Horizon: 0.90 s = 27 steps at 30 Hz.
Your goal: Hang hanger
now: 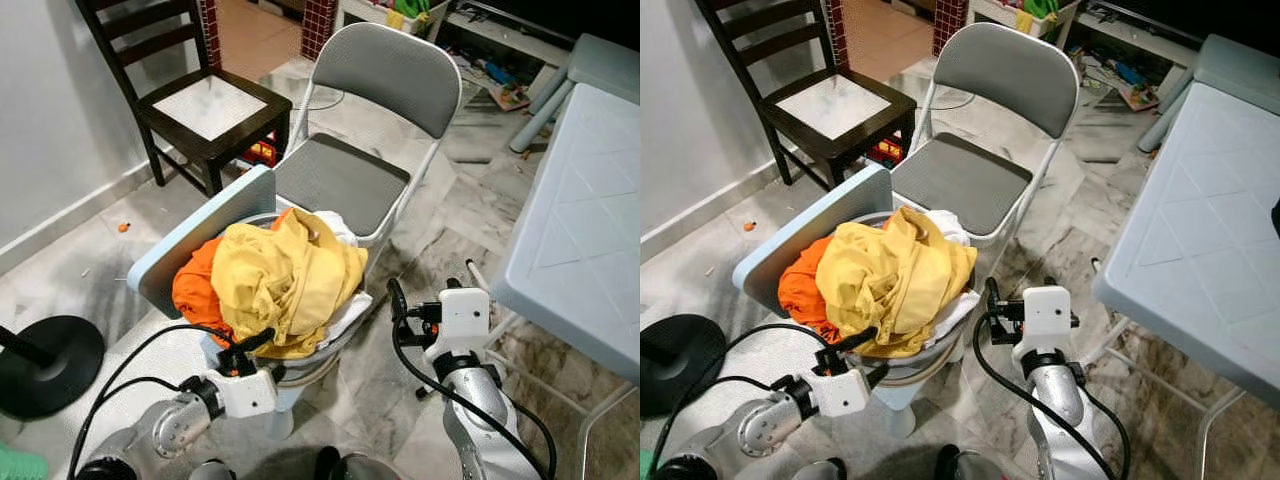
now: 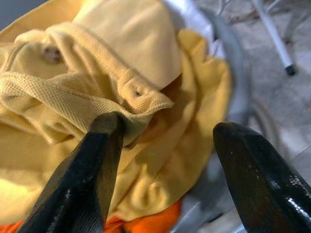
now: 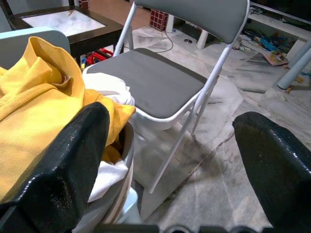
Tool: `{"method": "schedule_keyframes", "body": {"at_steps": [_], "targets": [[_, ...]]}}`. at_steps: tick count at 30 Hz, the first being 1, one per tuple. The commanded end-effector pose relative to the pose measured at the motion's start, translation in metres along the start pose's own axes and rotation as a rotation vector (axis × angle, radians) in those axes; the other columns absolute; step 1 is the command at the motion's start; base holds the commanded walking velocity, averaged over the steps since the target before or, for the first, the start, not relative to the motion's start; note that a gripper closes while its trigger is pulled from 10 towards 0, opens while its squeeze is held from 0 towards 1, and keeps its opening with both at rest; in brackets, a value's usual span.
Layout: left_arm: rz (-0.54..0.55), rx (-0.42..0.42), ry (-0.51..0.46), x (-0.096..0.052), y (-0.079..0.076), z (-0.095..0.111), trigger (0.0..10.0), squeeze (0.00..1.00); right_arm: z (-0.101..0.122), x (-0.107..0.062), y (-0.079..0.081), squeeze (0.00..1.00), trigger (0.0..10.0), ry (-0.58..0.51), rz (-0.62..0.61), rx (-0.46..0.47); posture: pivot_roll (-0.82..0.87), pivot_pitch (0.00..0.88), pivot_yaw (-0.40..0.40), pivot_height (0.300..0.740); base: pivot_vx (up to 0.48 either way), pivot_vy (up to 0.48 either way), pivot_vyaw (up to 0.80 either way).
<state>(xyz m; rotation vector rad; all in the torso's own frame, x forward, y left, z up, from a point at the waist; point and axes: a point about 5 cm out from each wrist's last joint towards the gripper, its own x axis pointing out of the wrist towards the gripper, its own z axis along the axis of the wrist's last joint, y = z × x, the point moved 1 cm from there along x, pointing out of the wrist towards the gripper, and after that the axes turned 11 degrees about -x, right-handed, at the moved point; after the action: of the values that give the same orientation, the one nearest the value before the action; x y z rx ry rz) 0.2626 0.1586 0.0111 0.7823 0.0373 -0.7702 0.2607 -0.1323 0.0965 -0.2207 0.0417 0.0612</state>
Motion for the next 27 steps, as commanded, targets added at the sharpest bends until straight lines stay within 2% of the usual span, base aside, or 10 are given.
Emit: {"method": "schedule_keyframes", "body": {"at_steps": [1,2,3,4,6,11,12,17,19,27], "targets": [[-0.022,0.028,0.020,-0.001,-0.006,-0.005,10.0,0.00,-0.006,-0.001,-0.003,0.00,10.0,0.022,-0.009,-0.006,0.14,0.187,-0.140,0.740,0.000,0.000,0.00],[-0.021,0.037,0.027,-0.001,-0.006,-0.006,10.0,0.00,-0.006,-0.001,-0.003,0.00,10.0,0.022,-0.010,-0.006,0.14,0.187,-0.140,0.740,0.000,0.000,0.00],[-0.007,0.047,0.046,-0.001,-0.002,-0.008,4.8,0.00,-0.006,0.000,-0.003,0.00,10.0,0.021,-0.012,-0.006,0.14,0.186,-0.139,0.740,0.000,0.000,0.00],[0.003,0.053,0.059,-0.001,0.000,-0.010,4.8,0.00,-0.006,0.000,-0.003,0.00,10.0,0.021,-0.013,-0.005,0.14,0.186,-0.139,0.740,0.000,0.000,0.00],[0.032,0.058,0.070,0.000,0.007,-0.011,0.0,0.00,-0.006,0.000,-0.004,0.00,10.0,0.021,-0.016,-0.005,0.14,0.186,-0.138,0.740,0.000,0.000,0.00],[0.140,0.052,0.052,0.009,0.038,-0.003,0.0,0.00,-0.005,0.000,-0.004,0.00,10.0,0.019,-0.017,-0.006,0.14,0.183,-0.140,0.740,0.000,0.000,0.00],[0.200,0.056,0.004,0.014,0.056,0.007,0.0,0.00,-0.005,0.001,-0.004,0.00,10.0,0.019,-0.017,-0.007,0.14,0.181,-0.140,0.740,0.000,0.000,0.00],[0.282,0.061,-0.031,0.017,0.078,0.017,0.0,0.00,-0.005,0.001,-0.004,0.00,10.0,0.018,-0.019,-0.008,0.14,0.181,-0.137,0.740,0.000,0.000,0.00],[0.352,0.063,-0.074,0.017,0.096,0.026,0.0,0.00,-0.005,0.002,-0.004,0.00,10.0,0.017,-0.020,-0.008,0.14,0.181,-0.137,0.740,0.000,0.000,0.00],[0.444,0.061,-0.121,0.020,0.127,0.042,0.0,0.00,-0.005,0.003,-0.002,0.00,10.0,0.016,-0.015,-0.006,0.15,0.177,-0.136,0.740,0.000,0.000,0.00]]}}
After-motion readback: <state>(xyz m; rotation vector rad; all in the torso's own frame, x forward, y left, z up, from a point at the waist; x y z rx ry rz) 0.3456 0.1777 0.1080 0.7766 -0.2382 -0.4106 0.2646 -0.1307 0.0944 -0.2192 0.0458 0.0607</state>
